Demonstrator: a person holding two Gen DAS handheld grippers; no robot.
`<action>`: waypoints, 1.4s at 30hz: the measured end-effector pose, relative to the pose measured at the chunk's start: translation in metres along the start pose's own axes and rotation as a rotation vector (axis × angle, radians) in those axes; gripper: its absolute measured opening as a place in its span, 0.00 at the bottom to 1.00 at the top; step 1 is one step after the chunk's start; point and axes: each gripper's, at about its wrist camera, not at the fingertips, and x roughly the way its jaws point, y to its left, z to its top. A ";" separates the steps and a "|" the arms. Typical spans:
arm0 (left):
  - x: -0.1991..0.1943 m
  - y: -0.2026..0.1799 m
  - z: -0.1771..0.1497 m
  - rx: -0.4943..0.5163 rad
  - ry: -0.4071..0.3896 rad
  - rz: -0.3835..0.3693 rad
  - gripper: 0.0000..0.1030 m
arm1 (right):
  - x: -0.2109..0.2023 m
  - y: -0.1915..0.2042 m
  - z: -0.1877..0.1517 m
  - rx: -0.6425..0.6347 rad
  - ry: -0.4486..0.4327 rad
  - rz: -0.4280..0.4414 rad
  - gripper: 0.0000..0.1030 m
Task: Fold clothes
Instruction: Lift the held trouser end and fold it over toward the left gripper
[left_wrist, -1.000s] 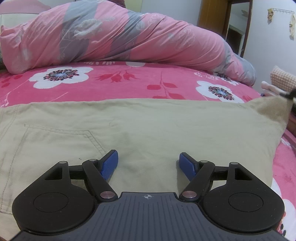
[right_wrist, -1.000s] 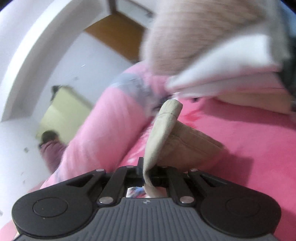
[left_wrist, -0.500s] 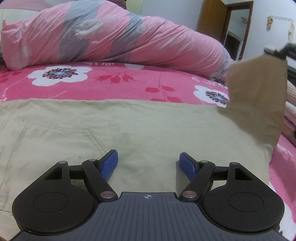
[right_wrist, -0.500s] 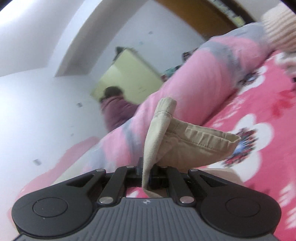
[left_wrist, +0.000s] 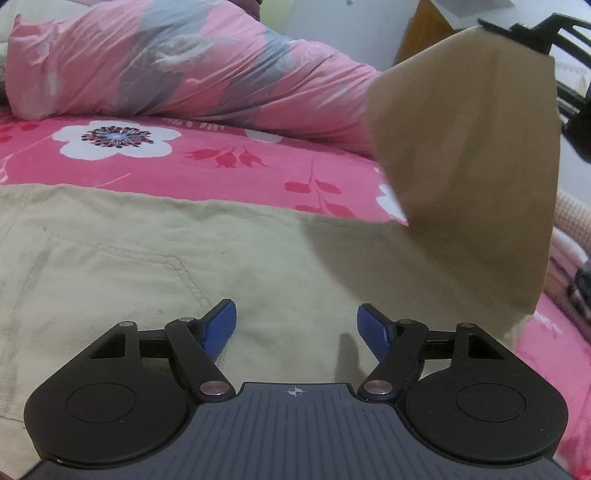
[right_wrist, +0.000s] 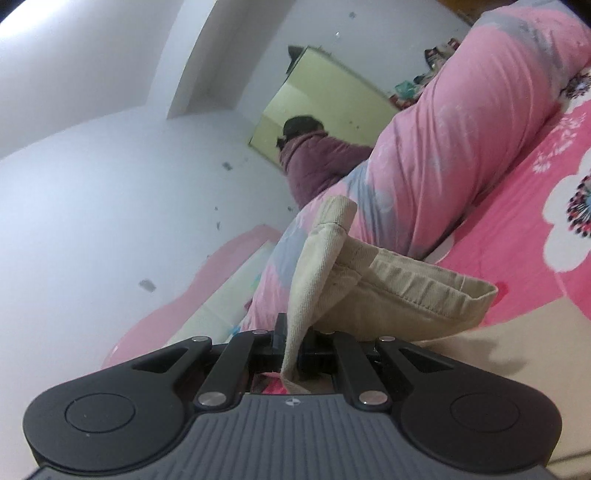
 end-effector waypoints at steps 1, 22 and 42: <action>-0.006 0.002 0.002 -0.006 -0.011 0.000 0.70 | 0.003 0.001 -0.003 0.000 0.010 0.001 0.04; -0.073 0.082 -0.005 -0.203 -0.083 0.007 0.66 | 0.051 0.052 -0.080 -0.182 0.124 -0.039 0.04; -0.169 0.158 -0.043 -0.498 -0.237 -0.036 0.68 | 0.104 0.118 -0.333 -1.513 0.447 0.037 0.04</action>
